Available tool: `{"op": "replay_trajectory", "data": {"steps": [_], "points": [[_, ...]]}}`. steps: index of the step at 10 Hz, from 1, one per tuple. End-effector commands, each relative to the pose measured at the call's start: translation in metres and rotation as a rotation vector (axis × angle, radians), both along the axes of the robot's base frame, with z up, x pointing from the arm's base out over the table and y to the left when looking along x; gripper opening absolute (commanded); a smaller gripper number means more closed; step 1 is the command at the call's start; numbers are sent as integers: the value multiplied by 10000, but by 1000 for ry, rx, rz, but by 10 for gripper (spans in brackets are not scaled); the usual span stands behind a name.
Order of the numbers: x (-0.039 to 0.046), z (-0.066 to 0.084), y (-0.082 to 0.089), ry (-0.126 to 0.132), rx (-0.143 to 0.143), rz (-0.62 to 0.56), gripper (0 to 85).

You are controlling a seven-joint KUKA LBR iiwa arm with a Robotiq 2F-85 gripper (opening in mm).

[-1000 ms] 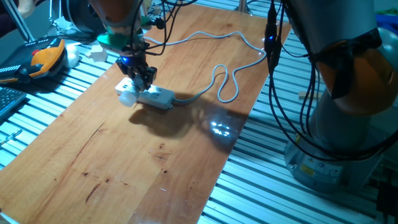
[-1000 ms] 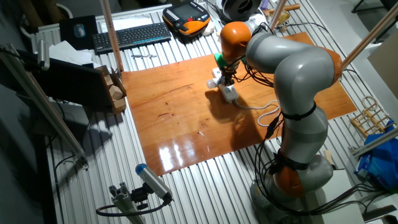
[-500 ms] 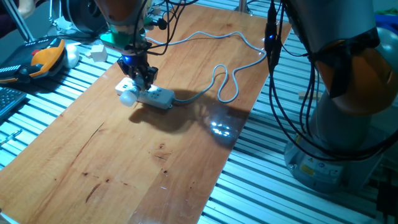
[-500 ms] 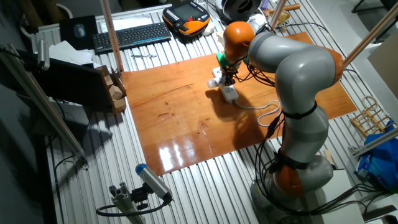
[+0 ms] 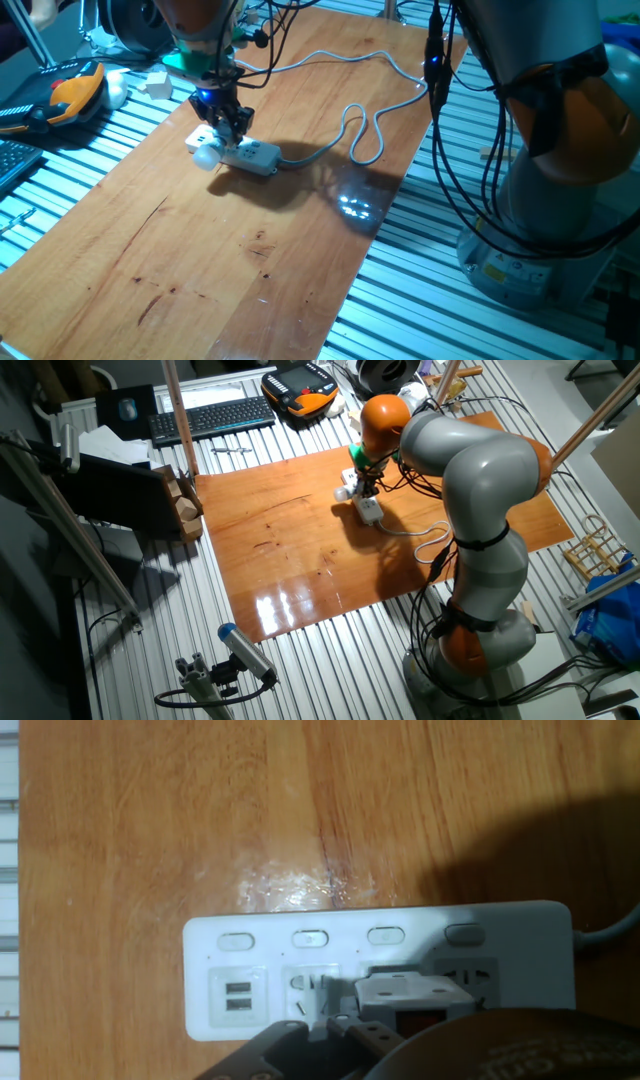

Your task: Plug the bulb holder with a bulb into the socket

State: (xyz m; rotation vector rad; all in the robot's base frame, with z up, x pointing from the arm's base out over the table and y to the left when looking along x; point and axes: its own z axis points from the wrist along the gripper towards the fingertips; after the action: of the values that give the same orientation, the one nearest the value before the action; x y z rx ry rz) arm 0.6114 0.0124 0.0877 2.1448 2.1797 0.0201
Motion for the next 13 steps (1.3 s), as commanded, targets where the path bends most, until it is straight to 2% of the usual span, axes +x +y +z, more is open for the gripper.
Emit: {"op": "replay_trajectory", "data": {"steps": [1, 3, 5, 9, 13], "points": [[0, -2, 0, 1, 7, 0, 0], [10, -1, -2, 4, 37, 3, 0], [10, -1, -7, 4, 55, 3, 0], [10, 16, -44, 3, 56, 15, 0], [12, 12, -46, 2, 92, 3, 0]]}}
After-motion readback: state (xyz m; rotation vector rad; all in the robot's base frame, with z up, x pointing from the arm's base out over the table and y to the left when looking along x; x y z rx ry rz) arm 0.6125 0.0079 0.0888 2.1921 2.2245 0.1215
